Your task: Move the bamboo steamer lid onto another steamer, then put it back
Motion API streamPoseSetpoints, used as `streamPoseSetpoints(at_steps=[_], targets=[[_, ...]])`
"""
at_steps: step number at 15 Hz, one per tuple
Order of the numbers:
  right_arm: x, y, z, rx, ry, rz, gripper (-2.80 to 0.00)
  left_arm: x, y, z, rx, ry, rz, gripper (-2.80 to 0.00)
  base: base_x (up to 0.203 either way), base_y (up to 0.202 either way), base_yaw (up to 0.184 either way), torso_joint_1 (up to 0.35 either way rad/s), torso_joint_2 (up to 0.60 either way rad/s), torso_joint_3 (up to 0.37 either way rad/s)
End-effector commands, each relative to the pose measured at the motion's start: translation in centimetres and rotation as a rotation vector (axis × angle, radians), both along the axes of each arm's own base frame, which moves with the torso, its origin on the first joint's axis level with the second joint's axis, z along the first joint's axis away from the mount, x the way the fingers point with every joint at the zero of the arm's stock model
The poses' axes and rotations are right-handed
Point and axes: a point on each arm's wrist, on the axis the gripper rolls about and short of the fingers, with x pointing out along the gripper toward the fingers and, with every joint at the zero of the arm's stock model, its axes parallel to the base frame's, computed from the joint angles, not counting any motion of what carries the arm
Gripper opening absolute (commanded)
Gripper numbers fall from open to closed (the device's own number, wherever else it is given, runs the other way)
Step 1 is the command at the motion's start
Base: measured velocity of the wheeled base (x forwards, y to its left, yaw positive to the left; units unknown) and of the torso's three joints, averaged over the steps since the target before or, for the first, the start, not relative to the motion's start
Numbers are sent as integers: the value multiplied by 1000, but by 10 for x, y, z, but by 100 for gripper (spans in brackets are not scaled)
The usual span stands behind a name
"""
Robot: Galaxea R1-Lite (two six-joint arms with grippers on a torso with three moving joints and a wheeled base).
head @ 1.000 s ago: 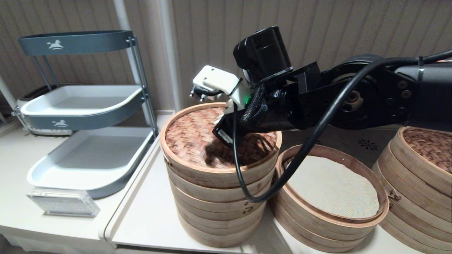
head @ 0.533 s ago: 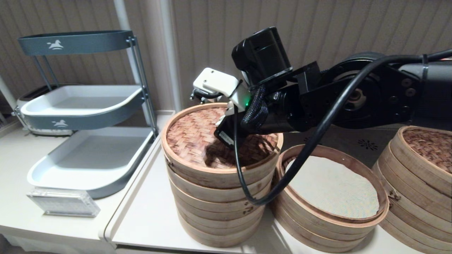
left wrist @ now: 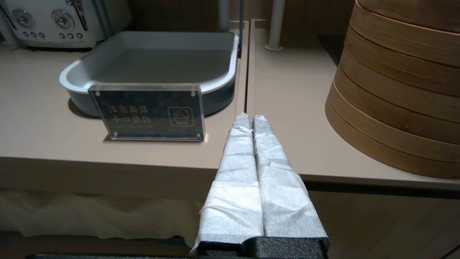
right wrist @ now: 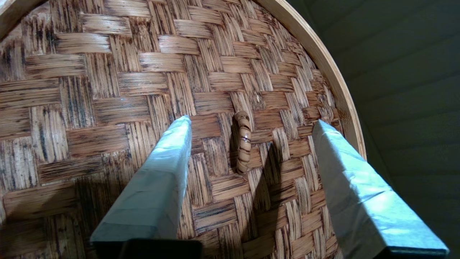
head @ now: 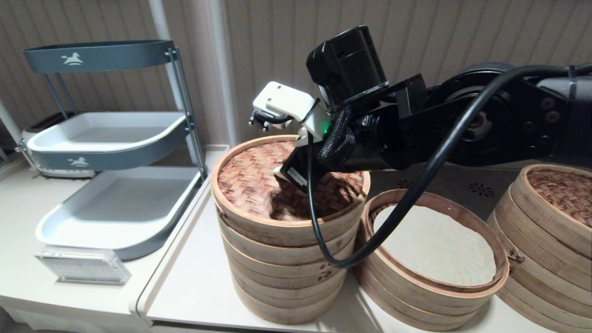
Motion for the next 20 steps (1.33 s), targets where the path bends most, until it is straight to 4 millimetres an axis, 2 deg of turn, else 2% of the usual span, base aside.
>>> streamPoseSetpoints(at_steps=[1,4,6,8,11,12,13,15,18,19,20], targets=[[-1,-1,5,9,-11,1,0,2,0,-8,0,26,0,-280,0,0,0,0,0,0],[-9,-9,22,49,-41,1,0,2,0,-8,0,26,0,-280,0,0,0,0,0,0],[-21,-23,42,94,-79,-3,0,2,0,-8,0,26,0,-280,0,0,0,0,0,0],[-24,-30,50,111,-92,-9,0,2,0,-7,0,25,0,-280,0,0,0,0,0,0],[-41,-54,75,173,-137,-23,0,2,0,-8,0,26,0,-280,0,0,0,0,0,0],[-44,-66,82,201,-147,-50,0,2,0,-8,0,26,0,-280,0,0,0,0,0,0],[-44,-69,84,215,-145,-63,0,2,0,-8,0,26,0,-280,0,0,0,0,0,0],[-52,-92,99,302,-149,-120,0,2,0,-8,0,26,0,-280,0,0,0,0,0,0],[-65,-143,111,387,-166,-256,0,2,0,-8,0,26,0,-280,0,0,0,0,0,0],[-66,-151,111,397,-163,-288,-280,2,0,-8,0,26,0,-280,0,0,0,0,0,0],[-73,-169,114,413,-181,-341,-280,2,0,-8,0,26,0,-280,0,0,0,0,0,0]])
